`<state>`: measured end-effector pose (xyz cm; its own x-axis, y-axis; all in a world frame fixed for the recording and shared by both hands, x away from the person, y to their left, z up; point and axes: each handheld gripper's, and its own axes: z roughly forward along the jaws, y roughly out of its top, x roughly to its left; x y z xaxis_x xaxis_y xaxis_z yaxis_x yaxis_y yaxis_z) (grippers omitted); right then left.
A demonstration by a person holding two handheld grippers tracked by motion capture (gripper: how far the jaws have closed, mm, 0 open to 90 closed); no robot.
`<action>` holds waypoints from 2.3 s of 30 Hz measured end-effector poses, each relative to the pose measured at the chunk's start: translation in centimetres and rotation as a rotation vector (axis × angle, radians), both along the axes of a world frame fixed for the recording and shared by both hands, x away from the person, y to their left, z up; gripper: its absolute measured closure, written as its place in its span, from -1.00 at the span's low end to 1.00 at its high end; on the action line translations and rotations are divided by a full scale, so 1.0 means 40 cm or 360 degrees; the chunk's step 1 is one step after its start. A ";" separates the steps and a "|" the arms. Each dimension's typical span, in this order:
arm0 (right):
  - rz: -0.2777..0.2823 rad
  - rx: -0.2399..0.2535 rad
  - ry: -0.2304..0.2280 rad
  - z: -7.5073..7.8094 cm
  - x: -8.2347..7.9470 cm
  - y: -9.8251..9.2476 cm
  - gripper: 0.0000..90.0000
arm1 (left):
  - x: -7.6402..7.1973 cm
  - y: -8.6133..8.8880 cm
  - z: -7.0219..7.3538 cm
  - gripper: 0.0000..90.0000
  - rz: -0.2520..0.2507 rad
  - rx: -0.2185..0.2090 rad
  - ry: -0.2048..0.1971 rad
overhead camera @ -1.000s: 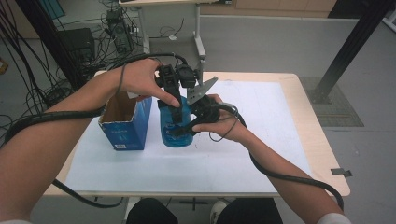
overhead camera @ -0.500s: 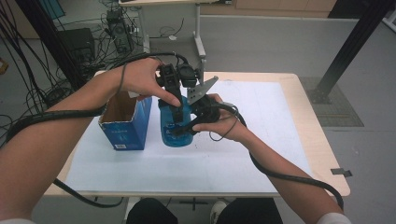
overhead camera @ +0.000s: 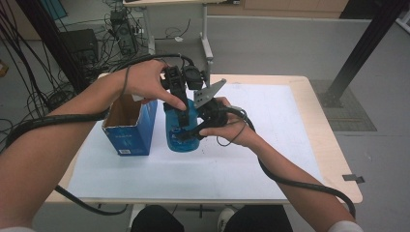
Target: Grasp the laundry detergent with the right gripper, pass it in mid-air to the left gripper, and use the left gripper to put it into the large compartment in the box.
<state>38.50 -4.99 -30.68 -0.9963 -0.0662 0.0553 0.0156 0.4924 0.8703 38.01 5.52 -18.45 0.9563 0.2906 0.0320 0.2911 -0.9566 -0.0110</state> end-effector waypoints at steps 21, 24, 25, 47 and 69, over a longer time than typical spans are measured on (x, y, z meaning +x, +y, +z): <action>0.0002 0.0003 -0.0019 0.004 -0.001 -0.003 -0.04 | -0.002 -0.004 -0.001 -0.58 -0.0029 -0.0007 0.0001; 0.0002 0.0005 -0.0021 0.003 -0.001 -0.003 -0.04 | -0.003 -0.004 -0.002 -0.54 -0.0028 -0.0006 0.0006; 0.0003 0.0003 -0.0020 0.003 -0.001 -0.004 -0.04 | -0.003 -0.005 -0.003 -0.51 -0.0035 -0.0001 0.0005; 0.0012 -0.0013 -0.0059 0.001 -0.007 -0.002 -0.04 | -0.005 -0.005 -0.012 -0.19 -0.0059 -0.0030 0.0116; 0.0007 -0.0002 -0.0053 -0.007 -0.004 -0.008 -0.04 | 0.001 -0.010 -0.018 -0.18 -0.0068 -0.0026 0.0138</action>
